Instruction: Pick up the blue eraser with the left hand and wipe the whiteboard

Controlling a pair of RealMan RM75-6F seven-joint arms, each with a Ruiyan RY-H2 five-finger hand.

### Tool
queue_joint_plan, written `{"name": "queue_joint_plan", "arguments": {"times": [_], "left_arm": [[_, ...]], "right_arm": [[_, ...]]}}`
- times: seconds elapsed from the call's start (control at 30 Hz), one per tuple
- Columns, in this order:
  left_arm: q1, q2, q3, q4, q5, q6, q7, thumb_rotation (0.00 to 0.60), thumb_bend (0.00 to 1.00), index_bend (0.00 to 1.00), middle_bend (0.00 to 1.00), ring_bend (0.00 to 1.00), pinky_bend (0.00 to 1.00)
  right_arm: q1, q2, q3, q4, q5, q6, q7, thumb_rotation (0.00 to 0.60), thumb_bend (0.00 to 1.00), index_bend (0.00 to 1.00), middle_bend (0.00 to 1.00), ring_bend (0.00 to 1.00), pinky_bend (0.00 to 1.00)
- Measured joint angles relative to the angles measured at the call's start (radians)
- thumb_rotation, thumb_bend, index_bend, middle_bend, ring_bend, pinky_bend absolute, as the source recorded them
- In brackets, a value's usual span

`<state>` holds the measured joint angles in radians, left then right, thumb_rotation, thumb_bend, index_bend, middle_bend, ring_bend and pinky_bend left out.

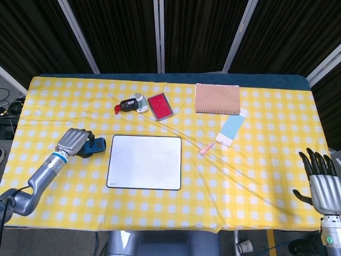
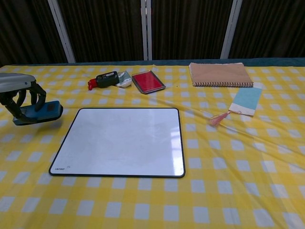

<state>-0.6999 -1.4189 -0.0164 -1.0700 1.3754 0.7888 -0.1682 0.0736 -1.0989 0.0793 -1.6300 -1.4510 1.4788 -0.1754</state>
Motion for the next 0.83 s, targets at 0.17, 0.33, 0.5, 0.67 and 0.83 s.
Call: {"name": "queue_joint_plan", "arguments": {"times": [0.17,0.33,0.5,0.67,0.83], "left_arm": [[0.008,-0.001,0.013,0.027,-0.001,-0.034,-0.027,0.600,0.06,0.18,0.15,0.15,0.26],[0.015,0.025,0.005,-0.009,-0.013,-0.042,-0.052,0.600,0.00,0.00,0.00,0.00,0.00],[0.047,0.076,-0.008,-0.091,-0.020,0.029,-0.059,0.600,0.00,0.00,0.00,0.00,0.00],[0.105,0.137,-0.032,-0.234,-0.050,0.169,0.022,0.600,0.00,0.00,0.00,0.00,0.00],[0.187,0.206,-0.046,-0.440,-0.084,0.341,0.168,0.600,0.00,0.00,0.00,0.00,0.00]], "right_arm": [[0.002,-0.002,-0.001,-0.006,-0.004,0.000,-0.006,0.600,0.00,0.00,0.00,0.00,0.00],[0.002,-0.003,-0.001,-0.010,-0.007,0.000,-0.007,0.600,0.00,0.00,0.00,0.00,0.00],[0.000,0.007,-0.004,-0.021,-0.017,0.004,0.010,0.600,0.00,0.00,0.00,0.00,0.00],[-0.004,0.018,-0.008,-0.031,-0.034,0.014,0.028,0.600,0.00,0.00,0.00,0.00,0.00],[-0.006,0.026,-0.012,-0.039,-0.051,0.021,0.045,0.600,0.00,0.00,0.00,0.00,0.00]]}}
